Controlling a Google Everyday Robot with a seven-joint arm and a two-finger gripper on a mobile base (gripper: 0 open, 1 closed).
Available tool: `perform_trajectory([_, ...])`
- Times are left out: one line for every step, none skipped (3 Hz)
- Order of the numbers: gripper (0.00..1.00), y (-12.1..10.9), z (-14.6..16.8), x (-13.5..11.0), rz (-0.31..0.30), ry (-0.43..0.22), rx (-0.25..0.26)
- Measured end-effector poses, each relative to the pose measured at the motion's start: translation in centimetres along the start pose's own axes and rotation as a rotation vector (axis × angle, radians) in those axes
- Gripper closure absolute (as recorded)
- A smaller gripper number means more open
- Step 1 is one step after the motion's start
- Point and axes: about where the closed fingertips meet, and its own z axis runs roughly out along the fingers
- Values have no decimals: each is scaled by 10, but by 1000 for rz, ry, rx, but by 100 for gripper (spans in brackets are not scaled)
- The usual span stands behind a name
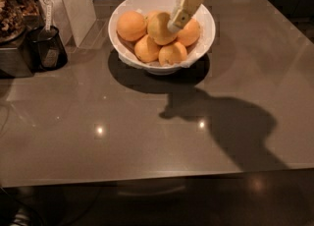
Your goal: Pick orange from white bowl
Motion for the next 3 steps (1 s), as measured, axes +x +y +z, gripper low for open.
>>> perform_trajectory([0, -6, -3, -6, -7, -11, 15])
perform_trajectory([0, -8, 5, -7, -3, -29, 23])
perform_trajectory([0, -16, 24, 6, 11, -31, 13])
